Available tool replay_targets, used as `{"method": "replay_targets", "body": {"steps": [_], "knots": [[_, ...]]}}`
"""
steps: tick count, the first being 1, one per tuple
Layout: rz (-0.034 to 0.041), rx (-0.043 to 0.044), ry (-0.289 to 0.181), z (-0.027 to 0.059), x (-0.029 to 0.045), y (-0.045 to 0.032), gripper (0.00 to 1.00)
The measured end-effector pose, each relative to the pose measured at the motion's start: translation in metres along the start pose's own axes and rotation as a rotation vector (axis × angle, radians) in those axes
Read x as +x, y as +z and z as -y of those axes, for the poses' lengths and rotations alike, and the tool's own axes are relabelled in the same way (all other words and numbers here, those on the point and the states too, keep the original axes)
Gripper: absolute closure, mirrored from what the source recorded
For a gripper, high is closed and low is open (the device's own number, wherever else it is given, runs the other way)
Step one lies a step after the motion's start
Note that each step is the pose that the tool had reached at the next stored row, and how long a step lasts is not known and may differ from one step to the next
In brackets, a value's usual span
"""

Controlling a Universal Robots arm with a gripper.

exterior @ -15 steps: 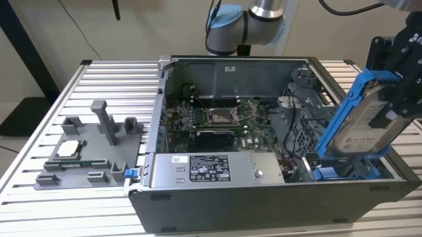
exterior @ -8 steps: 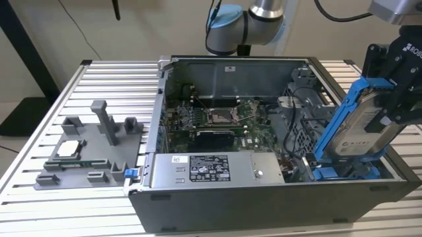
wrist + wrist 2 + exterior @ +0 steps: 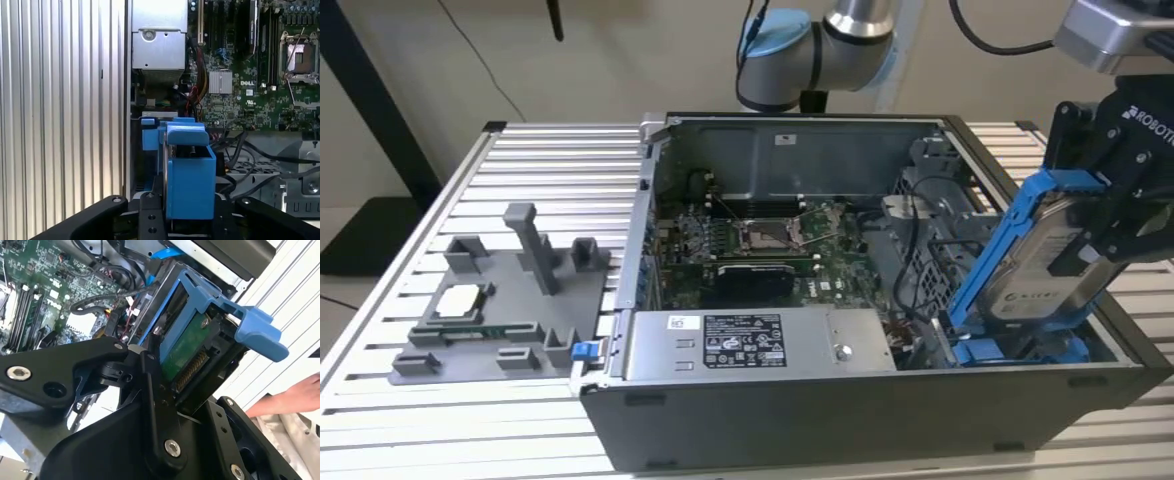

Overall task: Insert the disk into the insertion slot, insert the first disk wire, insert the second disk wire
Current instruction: 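Insert the disk into the insertion slot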

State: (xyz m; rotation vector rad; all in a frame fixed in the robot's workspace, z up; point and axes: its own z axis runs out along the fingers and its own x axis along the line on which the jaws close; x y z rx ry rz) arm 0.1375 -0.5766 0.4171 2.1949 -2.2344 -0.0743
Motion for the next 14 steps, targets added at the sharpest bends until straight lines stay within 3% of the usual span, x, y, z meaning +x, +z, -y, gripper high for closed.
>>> {"method": "replay_targets", "body": {"steps": [5,14], "knots": [[0.0106,-0.0002,0.0,0.0001,0.0,0.0031,1.0],[0.0111,-0.0001,0.003,0.0004,0.0002,0.0105,1.0]]}}
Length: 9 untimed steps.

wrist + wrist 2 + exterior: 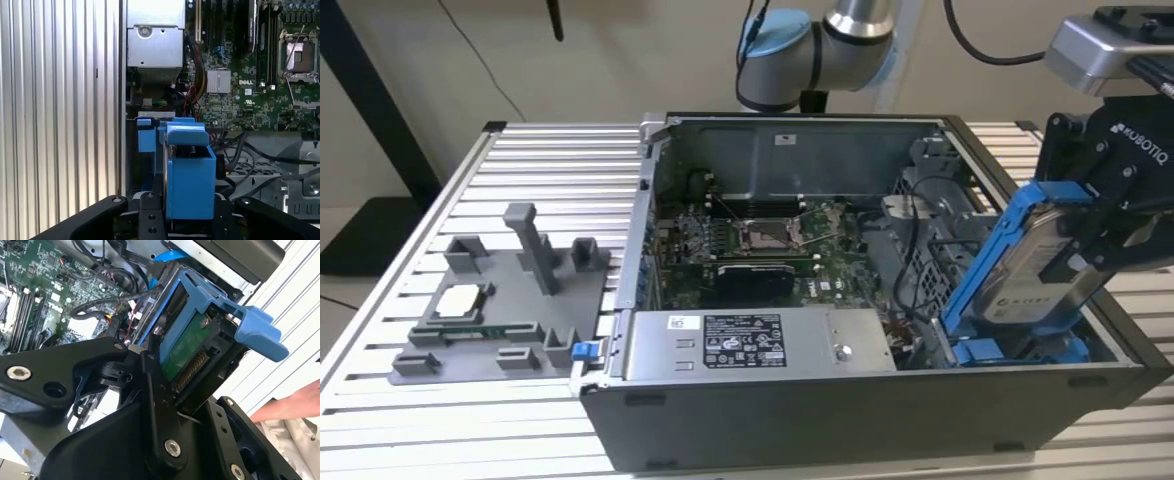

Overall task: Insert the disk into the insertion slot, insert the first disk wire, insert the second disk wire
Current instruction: 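Insert the disk into the insertion slot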

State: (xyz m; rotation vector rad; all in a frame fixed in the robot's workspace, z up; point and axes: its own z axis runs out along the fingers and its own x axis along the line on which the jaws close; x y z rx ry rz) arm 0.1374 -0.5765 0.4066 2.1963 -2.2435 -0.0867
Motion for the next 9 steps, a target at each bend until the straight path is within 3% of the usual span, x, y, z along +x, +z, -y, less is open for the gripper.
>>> {"method": "replay_targets", "body": {"steps": [9], "knots": [[0.0005,0.0002,0.007,0.0004,0.0004,0.01,1.0]]}}
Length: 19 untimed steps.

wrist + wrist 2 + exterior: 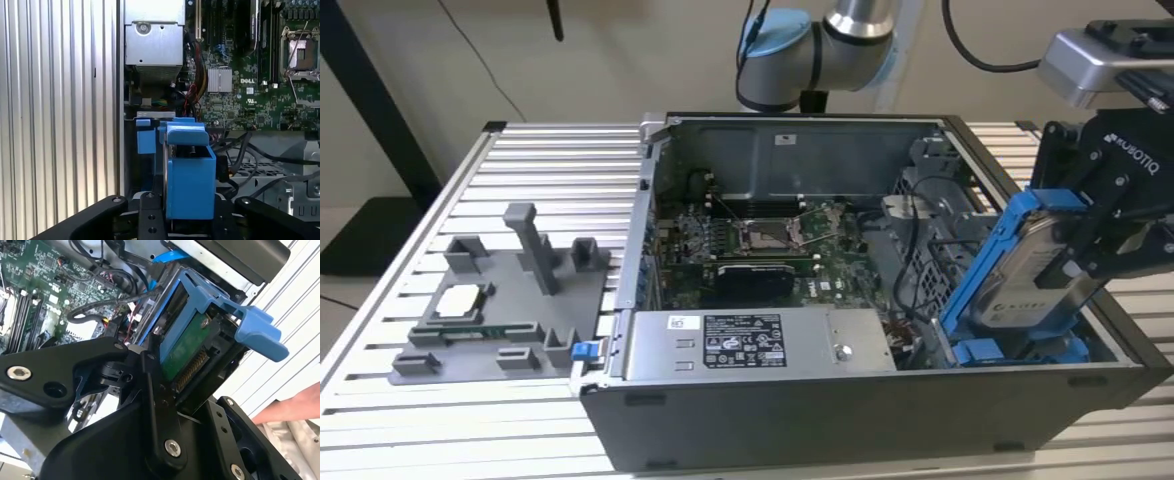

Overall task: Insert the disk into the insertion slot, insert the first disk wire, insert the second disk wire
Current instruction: 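Insert the disk into the insertion slot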

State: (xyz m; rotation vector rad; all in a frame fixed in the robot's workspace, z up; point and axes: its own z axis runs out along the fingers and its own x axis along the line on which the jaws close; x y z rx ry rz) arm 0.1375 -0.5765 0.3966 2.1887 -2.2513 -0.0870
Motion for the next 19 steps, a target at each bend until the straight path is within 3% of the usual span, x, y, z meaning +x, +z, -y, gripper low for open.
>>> {"method": "replay_targets", "body": {"steps": [14,19], "knots": [[0.0001,0.0003,0.007,0.001,0.0009,0.025,1.0],[-0.0001,0.0003,0.007,0.0011,0.001,0.028,1.0]]}}
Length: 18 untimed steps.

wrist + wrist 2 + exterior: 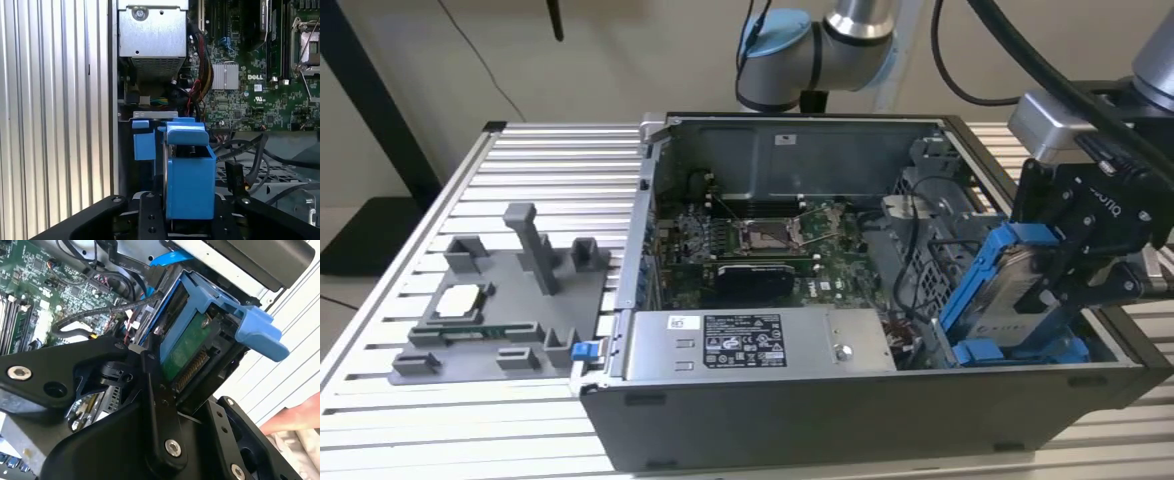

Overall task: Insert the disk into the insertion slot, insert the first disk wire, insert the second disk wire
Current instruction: 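Insert the disk into the insertion slot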

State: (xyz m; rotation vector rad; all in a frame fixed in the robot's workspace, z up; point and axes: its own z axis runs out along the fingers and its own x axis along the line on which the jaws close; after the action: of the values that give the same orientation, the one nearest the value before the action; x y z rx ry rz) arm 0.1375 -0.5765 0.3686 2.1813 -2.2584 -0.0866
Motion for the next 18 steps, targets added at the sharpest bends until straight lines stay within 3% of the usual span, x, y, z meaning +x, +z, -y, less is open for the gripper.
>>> {"method": "replay_targets", "body": {"steps": [2,3,7,18], "knots": [[0.0001,0.0001,0.0,0.0,0.0,0.0002,1.0],[0.0001,0.0001,0.0,0.0,0.0,0.0003,0.0],[0.0002,0.0,0.0,-0.0001,0.0,-0.0012,0.0],[0.0003,-0.0012,0.0,-0.0011,-0.0013,-0.0244,0.0]]}}
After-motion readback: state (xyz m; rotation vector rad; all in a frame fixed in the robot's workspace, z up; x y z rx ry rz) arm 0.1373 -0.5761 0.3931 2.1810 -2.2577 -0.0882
